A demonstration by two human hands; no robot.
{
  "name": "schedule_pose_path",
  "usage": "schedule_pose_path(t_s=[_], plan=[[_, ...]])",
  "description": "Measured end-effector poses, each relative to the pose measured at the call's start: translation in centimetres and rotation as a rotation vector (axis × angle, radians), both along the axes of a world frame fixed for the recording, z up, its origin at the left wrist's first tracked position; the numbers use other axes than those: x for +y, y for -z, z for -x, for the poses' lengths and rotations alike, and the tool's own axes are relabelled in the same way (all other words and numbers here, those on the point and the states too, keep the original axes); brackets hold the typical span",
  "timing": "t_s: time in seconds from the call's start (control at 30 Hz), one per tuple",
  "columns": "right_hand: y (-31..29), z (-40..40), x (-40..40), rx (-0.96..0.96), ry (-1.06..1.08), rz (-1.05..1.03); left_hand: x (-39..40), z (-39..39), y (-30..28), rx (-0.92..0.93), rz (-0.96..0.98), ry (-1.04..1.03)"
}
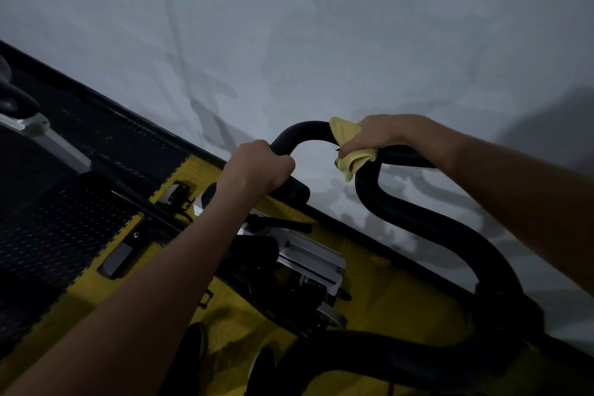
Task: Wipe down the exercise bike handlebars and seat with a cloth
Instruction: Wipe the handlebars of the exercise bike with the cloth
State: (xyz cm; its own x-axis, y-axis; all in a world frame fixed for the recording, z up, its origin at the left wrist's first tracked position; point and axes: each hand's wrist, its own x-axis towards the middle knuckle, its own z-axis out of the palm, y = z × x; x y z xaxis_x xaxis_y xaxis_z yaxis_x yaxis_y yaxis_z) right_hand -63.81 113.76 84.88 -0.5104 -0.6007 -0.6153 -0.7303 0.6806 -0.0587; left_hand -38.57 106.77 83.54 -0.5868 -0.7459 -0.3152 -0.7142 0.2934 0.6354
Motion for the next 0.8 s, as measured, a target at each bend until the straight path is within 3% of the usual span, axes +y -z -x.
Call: schedule_pose_path(t_s=[0.07,0.17,0.27,0.5,0.8], plan=[[0.1,-0.7,-0.8,-0.017,0.047,0.027,-0.1,0.1,0.1,0.007,-0.016,-0.011],[0.3,-2.7,-2.5,-0.142,0.196,0.249,-0.2,0.1,0.1,0.017,-0.023,-0.033],[1.3,-4.3,-5.1,-0.147,0.244,0.369,-0.2,0.1,0.1,0.026,-0.021,-0.045],[1.4,-5.2,-5.3,0.019,0.065,0.306,-0.3,0.1,0.3,0.03,-0.016,-0.041],[-1.0,-0.5,0.5,0.027,0.134,0.144,-0.2,0.0,0.4,0.033,-0.021,-0.02]])
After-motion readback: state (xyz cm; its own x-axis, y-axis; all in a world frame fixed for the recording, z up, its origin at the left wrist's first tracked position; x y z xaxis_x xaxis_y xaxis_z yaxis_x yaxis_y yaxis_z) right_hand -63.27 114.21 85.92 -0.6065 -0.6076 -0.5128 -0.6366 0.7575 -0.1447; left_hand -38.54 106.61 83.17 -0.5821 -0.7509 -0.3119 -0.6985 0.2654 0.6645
